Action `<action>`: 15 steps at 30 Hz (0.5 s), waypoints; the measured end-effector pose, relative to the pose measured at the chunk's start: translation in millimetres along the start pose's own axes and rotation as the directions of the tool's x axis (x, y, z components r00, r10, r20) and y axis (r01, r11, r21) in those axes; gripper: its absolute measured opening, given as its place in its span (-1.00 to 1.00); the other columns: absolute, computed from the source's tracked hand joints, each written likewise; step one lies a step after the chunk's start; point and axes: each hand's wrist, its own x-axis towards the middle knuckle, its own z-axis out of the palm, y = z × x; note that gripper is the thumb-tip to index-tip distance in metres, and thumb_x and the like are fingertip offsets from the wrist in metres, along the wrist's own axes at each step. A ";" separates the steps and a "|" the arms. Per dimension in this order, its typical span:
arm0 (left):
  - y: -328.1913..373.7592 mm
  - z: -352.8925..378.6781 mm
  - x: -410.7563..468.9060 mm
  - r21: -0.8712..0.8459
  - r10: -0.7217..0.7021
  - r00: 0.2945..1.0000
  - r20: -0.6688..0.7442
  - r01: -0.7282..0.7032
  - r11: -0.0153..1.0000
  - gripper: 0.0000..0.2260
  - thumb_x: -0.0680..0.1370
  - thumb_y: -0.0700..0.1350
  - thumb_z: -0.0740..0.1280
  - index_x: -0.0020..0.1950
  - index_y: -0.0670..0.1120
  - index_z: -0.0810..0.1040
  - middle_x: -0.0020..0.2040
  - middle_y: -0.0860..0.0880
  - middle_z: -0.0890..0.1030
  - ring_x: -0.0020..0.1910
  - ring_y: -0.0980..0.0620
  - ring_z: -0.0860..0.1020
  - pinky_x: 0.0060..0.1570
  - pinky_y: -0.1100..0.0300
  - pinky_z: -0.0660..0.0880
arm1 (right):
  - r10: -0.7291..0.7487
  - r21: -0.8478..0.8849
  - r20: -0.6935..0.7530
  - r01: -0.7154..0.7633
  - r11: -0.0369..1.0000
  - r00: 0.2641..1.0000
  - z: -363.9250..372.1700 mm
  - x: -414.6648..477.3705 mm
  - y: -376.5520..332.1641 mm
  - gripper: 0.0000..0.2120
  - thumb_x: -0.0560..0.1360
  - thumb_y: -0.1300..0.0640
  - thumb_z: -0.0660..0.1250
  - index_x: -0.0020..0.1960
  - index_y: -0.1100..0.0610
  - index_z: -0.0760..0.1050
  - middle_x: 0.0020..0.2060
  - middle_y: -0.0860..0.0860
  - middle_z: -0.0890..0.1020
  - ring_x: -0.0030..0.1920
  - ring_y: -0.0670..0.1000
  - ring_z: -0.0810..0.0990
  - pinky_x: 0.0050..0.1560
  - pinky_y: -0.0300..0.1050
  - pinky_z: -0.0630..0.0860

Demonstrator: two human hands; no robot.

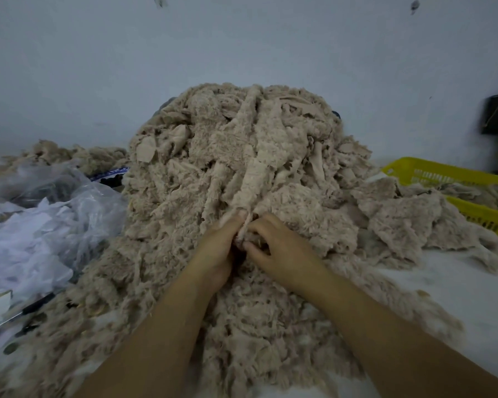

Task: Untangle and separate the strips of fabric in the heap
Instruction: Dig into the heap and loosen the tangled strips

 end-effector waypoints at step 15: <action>23.9 -22.3 4.6 -0.697 -0.001 0.972 -0.235 -0.168 0.697 -0.67 0.71 -0.10 0.08 -0.19 -0.09 0.48 -0.46 0.06 0.37 -0.58 0.16 0.25 -0.54 0.39 0.22 | 0.244 -0.219 -0.084 -0.257 0.941 0.966 -5.5 3.3 17.9 -0.78 0.63 -0.04 0.15 -0.13 0.03 0.26 -0.37 -0.05 0.36 -0.39 -0.03 0.36 -0.40 -0.08 0.26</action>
